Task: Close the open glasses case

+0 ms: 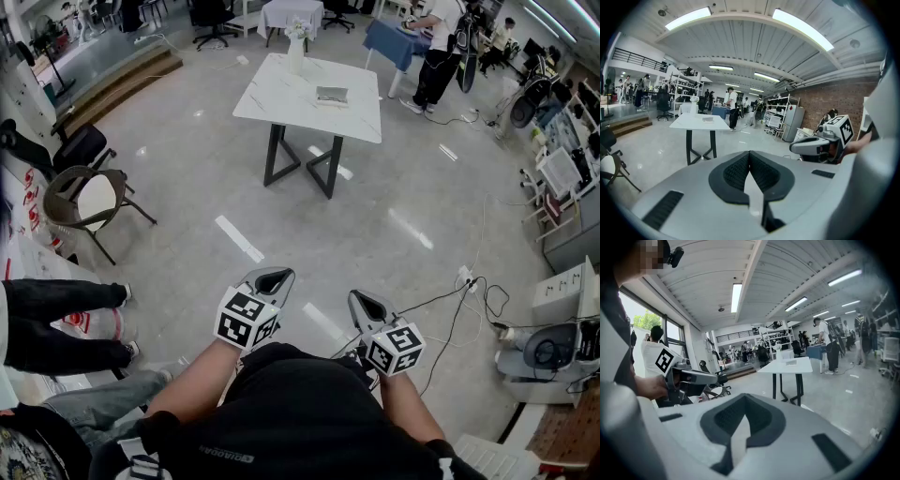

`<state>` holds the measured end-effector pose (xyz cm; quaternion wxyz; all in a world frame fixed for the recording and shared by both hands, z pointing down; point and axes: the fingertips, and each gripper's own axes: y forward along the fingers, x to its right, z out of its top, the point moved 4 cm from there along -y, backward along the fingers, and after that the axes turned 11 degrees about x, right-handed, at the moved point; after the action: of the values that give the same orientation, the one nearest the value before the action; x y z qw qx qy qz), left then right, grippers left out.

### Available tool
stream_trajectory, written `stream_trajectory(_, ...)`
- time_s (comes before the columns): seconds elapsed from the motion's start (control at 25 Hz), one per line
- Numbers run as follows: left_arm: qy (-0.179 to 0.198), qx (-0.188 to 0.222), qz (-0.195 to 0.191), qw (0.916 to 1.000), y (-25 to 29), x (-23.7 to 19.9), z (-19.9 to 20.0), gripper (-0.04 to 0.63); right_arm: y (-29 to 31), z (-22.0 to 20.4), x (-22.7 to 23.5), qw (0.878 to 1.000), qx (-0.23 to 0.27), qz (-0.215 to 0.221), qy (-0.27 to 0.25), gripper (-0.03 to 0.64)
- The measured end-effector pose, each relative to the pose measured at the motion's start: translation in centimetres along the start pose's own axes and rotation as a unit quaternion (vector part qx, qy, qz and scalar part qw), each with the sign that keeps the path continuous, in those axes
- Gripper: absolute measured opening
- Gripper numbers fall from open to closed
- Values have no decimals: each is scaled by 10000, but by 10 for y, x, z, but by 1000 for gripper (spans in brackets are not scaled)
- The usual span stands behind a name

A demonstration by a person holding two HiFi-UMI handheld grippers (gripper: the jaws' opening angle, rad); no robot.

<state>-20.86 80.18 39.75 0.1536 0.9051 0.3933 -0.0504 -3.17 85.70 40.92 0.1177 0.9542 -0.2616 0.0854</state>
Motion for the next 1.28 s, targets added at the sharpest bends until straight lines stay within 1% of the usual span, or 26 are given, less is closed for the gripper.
stream_trajectory(0.24, 99, 89, -93, 9999, 1, 4, 10, 3, 0, 6, -3, 10000, 73, 0, -36, 2)
stream_trajectory(0.44, 181, 19, -112, 9998, 0, 3, 7, 3, -2, 4, -4, 10000, 89, -43, -13, 0)
stream_trajectory(0.68, 165, -158, -209, 9995, 0, -1, 1, 3, 0, 7, -17, 9996, 193, 191, 106, 2)
stream_trajectory(0.88, 177, -156, -186, 9995, -5, -4, 0, 3, 2, 5, -23, 9998, 26, 169, -130, 2)
stream_trajectory(1.04, 180, -134, -115, 9997, -12, -9, -2, 3, 6, 1, -25, 9999, -24, 144, 56, 2)
stream_trajectory(1.28, 32, -135, -42, 9999, -10, -17, -5, 3, 16, -2, -17, 9996, -153, 97, 199, 2)
